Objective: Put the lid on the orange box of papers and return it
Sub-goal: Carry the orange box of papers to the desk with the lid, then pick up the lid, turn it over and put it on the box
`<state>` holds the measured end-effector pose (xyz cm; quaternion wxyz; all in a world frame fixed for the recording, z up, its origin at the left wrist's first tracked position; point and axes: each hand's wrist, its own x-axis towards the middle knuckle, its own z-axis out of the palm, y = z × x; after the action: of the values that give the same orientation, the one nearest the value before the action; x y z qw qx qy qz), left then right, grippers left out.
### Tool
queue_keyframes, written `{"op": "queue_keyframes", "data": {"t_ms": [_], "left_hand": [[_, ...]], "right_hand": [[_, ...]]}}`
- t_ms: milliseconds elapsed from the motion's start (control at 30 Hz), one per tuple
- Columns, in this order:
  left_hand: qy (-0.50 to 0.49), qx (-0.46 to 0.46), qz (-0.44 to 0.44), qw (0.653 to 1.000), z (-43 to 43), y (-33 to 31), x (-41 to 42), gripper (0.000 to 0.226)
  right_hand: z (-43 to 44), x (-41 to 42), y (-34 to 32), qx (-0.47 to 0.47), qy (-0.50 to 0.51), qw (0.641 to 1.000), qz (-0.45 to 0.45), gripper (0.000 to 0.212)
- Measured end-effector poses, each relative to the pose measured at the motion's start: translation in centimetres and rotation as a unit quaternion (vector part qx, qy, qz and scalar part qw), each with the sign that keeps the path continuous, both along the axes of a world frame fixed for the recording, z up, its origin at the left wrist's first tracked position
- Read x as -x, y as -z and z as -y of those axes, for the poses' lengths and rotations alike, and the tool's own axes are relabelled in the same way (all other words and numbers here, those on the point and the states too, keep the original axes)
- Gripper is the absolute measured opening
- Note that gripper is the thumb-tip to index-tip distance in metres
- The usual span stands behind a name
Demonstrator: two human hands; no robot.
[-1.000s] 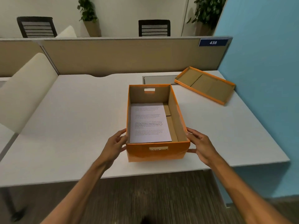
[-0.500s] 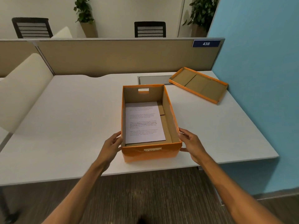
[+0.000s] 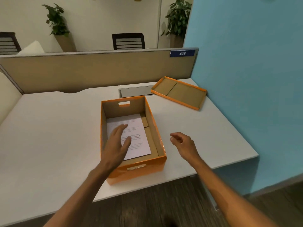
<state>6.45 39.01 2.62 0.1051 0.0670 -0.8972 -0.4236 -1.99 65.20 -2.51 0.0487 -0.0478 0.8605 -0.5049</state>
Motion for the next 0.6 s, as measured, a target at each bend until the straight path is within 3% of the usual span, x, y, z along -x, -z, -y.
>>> {"op": "queue_keyframes", "data": {"t_ms": [233, 600], "left_hand": [[0.075, 0.010, -0.005, 0.997, -5.6, -1.7, 5.9, 0.051], [0.054, -0.010, 0.004, 0.998, -16.7, -1.3, 16.5, 0.049]], "right_hand": [[-4.3, 3.9, -1.6, -0.010, -0.003, 0.999, -0.043, 0.020], [-14.8, 14.4, -2.4, -0.010, -0.021, 0.999, -0.041, 0.018]]}}
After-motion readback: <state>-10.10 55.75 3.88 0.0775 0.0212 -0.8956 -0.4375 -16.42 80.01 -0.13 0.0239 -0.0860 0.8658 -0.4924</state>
